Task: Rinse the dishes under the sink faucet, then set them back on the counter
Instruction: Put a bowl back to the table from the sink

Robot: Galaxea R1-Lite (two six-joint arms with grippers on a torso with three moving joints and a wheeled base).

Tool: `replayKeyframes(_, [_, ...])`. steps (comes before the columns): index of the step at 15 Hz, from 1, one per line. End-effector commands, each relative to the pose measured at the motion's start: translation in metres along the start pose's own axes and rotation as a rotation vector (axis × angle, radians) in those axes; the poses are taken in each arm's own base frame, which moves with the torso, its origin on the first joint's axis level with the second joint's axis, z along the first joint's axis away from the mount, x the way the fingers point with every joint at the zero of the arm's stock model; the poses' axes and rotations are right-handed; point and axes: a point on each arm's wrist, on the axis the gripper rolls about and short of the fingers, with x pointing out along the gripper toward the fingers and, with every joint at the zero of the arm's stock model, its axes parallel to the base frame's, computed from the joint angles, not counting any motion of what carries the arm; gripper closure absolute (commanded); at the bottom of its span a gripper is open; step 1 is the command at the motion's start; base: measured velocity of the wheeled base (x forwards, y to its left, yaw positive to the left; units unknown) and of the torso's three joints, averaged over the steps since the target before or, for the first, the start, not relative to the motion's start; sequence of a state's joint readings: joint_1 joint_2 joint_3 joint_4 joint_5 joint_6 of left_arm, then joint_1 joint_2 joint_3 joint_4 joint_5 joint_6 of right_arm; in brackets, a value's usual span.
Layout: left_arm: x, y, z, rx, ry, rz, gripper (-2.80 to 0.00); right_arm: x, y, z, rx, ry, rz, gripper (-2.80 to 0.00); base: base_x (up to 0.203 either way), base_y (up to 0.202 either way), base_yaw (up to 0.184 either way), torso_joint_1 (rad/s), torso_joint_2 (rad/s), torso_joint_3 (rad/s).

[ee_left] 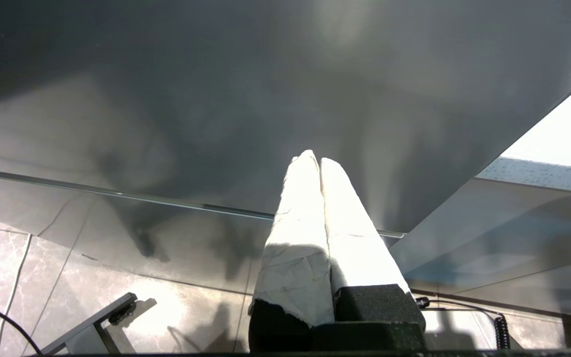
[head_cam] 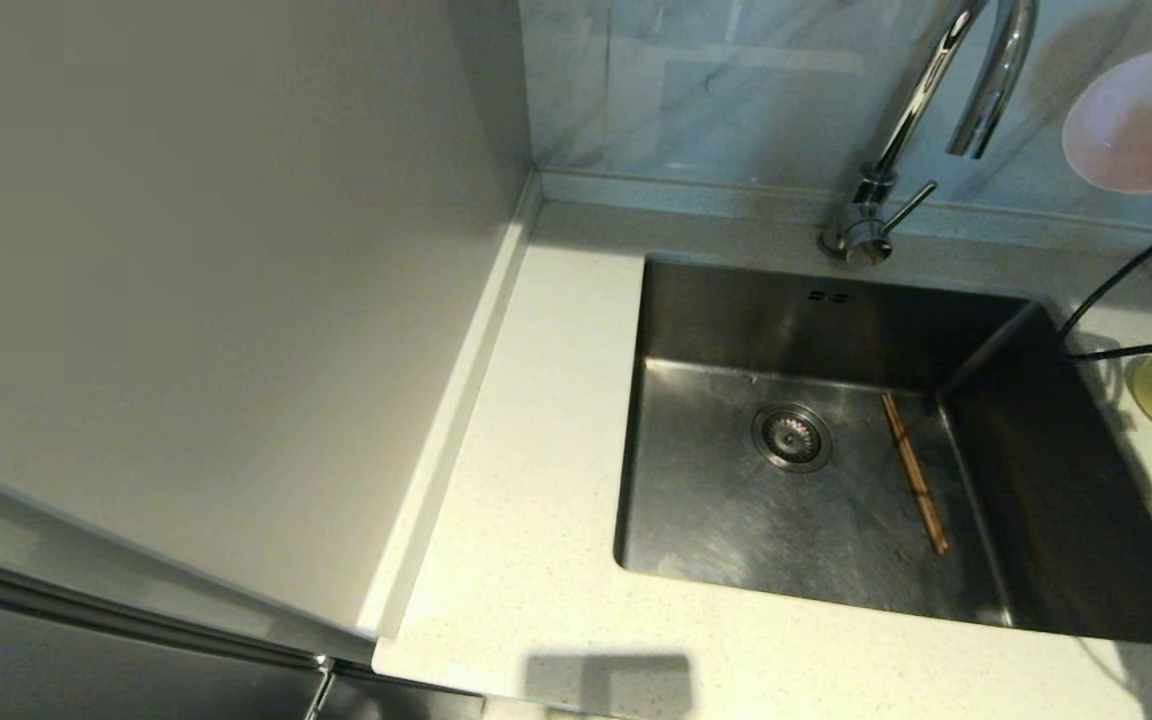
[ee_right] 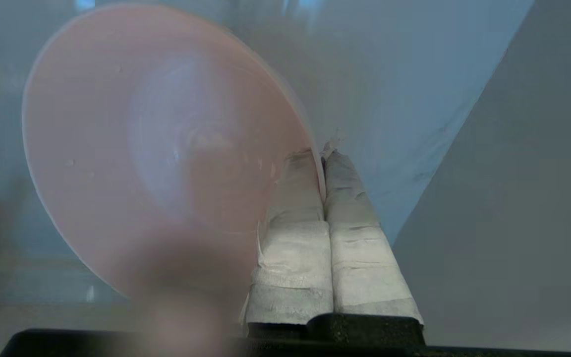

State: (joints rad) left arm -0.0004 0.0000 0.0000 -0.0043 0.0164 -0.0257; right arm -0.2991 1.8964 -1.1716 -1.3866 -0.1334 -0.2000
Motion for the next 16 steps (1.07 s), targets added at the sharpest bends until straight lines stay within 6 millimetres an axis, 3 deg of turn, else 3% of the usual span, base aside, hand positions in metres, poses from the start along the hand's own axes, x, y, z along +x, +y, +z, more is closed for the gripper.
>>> replayKeyframes(1, [0.0,0.0,0.0,0.0,-0.003,0.001,0.0,-0.002,0.0,0.0,-0.011,0.043,-0.001,0.0,0.0,0.0,0.0,0.0,0.0,0.0])
replayKeyframes(3, [0.0,0.0,0.0,0.0,-0.003,0.001,0.0,-0.017,0.001,-0.014,-0.037,0.119,0.01,0.0,0.0,0.0,0.0,0.0,0.0,0.0])
replayKeyframes(4, [0.0,0.0,0.0,0.0,-0.003,0.001,0.0,-0.014,0.001,-0.013,-0.041,0.124,0.009,0.0,0.0,0.0,0.0,0.0,0.0,0.0])
replayKeyframes(6, [0.0,0.0,0.0,0.0,-0.003,0.001,0.0,0.009,-0.002,0.013,-0.034,0.059,-0.012,0.0,0.0,0.0,0.0,0.0,0.0,0.0])
replayKeyframes(8, [0.0,0.0,0.0,0.0,-0.003,0.001,0.0,0.016,-0.006,0.031,-0.035,0.036,-0.02,0.0,0.0,0.0,0.0,0.0,0.0,0.0])
replayKeyframes(11, [0.0,0.0,0.0,0.0,-0.003,0.001,0.0,-0.004,-0.025,0.031,-0.123,0.385,0.029,0.0,0.0,0.0,0.0,0.0,0.0,0.0])
replayKeyframes(16, [0.0,0.0,0.0,0.0,-0.003,0.001,0.0,-0.041,-0.09,0.072,-0.241,1.014,0.052,0.0,0.0,0.0,0.0,0.0,0.0,0.0])
